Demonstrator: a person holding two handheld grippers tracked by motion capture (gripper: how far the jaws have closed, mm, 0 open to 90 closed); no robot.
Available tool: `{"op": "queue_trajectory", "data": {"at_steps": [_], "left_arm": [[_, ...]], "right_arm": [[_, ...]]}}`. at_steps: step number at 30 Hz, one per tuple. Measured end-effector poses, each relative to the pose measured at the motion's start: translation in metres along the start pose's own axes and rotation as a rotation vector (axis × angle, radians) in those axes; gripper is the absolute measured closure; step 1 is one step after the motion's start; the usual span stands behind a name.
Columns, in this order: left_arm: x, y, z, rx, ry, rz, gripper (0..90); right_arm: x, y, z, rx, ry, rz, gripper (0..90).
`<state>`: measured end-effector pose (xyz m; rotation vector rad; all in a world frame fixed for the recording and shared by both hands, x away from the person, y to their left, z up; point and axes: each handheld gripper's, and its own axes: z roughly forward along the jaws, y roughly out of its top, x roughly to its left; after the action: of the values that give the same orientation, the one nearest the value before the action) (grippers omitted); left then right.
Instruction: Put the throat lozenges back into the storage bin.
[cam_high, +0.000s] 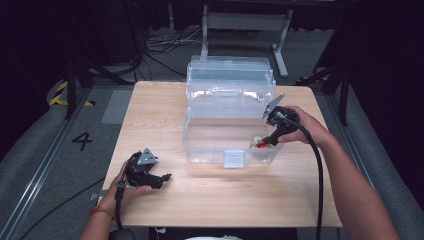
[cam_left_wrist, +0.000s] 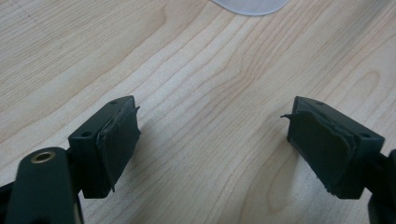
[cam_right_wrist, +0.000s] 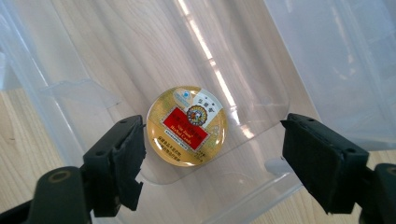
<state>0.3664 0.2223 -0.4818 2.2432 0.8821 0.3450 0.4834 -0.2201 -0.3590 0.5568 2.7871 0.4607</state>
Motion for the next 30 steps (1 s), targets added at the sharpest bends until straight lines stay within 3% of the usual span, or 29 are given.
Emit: {"op": "queue_trajectory", "data": {"at_steps": [7, 10, 12, 14, 16, 17, 20, 25, 30], "left_arm": [[-0.001, 0.001, 0.000, 0.009, -0.001, 0.001, 17.4], [-0.003, 0.003, -0.001, 0.023, 0.010, -0.003, 18.9], [-0.005, 0.006, -0.003, 0.007, 0.027, 0.007, 22.3], [-0.008, 0.013, -0.009, -0.034, 0.013, 0.002, 22.3], [-0.017, 0.026, -0.017, -0.081, 0.029, 0.031, 23.9], [-0.017, 0.026, -0.017, -0.081, 0.029, 0.031, 23.6], [-0.030, 0.049, -0.028, -0.107, 0.040, 0.089, 23.6], [-0.041, 0.073, -0.033, -0.092, 0.042, 0.144, 23.0], [-0.051, 0.096, -0.032, -0.089, 0.028, 0.202, 22.9]], "right_arm": [[0.001, -0.003, -0.011, -0.043, -0.002, 0.019, 23.8], [0.003, -0.006, -0.020, -0.094, -0.004, 0.037, 23.2], [0.004, -0.009, -0.027, -0.143, -0.011, 0.038, 23.2], [0.004, -0.012, -0.033, -0.183, -0.027, 0.034, 23.8], [0.001, -0.016, -0.042, -0.233, -0.062, 0.032, 25.7], [0.001, -0.016, -0.042, -0.233, -0.062, 0.032, 25.7], [-0.006, -0.018, -0.053, -0.291, -0.104, 0.056, 26.5], [-0.016, -0.014, -0.063, -0.350, -0.142, 0.079, 27.2], [-0.035, 0.004, -0.069, -0.397, -0.162, 0.104, 27.7]]}}
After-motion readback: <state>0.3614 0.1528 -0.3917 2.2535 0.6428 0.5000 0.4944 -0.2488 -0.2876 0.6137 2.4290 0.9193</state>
